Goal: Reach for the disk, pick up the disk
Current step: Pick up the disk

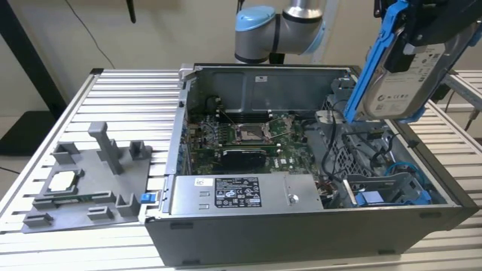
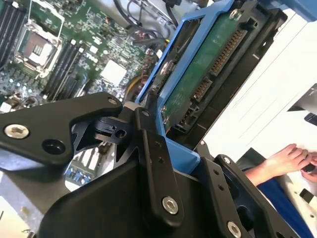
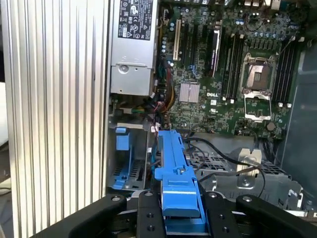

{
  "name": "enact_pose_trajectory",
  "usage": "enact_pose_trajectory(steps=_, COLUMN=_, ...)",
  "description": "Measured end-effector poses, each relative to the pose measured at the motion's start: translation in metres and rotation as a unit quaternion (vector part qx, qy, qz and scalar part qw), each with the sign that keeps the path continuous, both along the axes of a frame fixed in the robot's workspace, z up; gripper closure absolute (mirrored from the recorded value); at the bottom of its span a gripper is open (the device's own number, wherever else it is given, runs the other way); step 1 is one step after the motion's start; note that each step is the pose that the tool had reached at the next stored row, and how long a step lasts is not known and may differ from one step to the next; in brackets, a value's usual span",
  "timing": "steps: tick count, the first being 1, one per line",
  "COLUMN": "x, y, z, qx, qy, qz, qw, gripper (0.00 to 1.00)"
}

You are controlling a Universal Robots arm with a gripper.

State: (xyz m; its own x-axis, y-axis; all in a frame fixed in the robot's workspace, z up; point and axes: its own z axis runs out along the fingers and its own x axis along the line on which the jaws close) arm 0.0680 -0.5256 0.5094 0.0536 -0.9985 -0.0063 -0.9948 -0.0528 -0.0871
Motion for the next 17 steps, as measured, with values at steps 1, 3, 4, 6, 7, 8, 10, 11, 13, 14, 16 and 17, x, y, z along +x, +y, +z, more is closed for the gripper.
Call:
enact_pose_trajectory(steps=1, x=0.0, y=-0.0037, z=-0.0003, qx=-0.0001, qy=0.0, qz=0.0, qw=1.0, gripper=1.0)
enact_pose_trajectory(steps=3, x=0.0, y=-0.0116, z=-0.0013, qx=0.0, qy=0.0, qz=0.0, qw=1.0, gripper=1.0)
enact_pose_trajectory(steps=4, x=0.001, y=-0.0158, z=-0.002, qx=-0.0001, qy=0.0, qz=0.0, qw=1.0, gripper=1.0)
enact_pose_trajectory(steps=6, x=0.001, y=-0.0226, z=-0.0033, qx=0.0, qy=0.0, qz=0.0, qw=1.0, gripper=1.0)
enact_pose_trajectory(steps=7, x=0.001, y=-0.0257, z=-0.004, qx=-0.0001, qy=0.0, qz=0.0, qw=1.0, gripper=1.0)
enact_pose_trajectory(steps=8, x=0.001, y=-0.0283, z=-0.0048, qx=0.0, qy=0.0, qz=-0.001, qw=1.0, gripper=1.0)
enact_pose_trajectory(steps=10, x=0.001, y=-0.0315, z=-0.0068, qx=0.0001, qy=-0.0002, qz=-0.006, qw=1.0, gripper=1.0)
enact_pose_trajectory(steps=11, x=0.001, y=-0.0321, z=-0.0081, qx=0.0001, qy=-0.0004, qz=-0.01, qw=1.0, gripper=1.0)
enact_pose_trajectory(steps=13, x=0.001, y=-0.0332, z=-0.0105, qx=0.0, qy=-0.0007, qz=-0.019, qw=0.9998, gripper=1.0)
enact_pose_trajectory(steps=14, x=0.001, y=-0.0335, z=-0.012, qx=-0.0001, qy=-0.0008, qz=-0.025, qw=0.9997, gripper=1.0)
enact_pose_trajectory(steps=16, x=0.001, y=-0.034, z=-0.0153, qx=-0.0001, qy=-0.0011, qz=-0.034, qw=0.9994, gripper=1.0)
enact_pose_trajectory(steps=17, x=0.001, y=-0.0343, z=-0.0172, qx=0.0, qy=-0.0012, qz=-0.039, qw=0.9993, gripper=1.0)
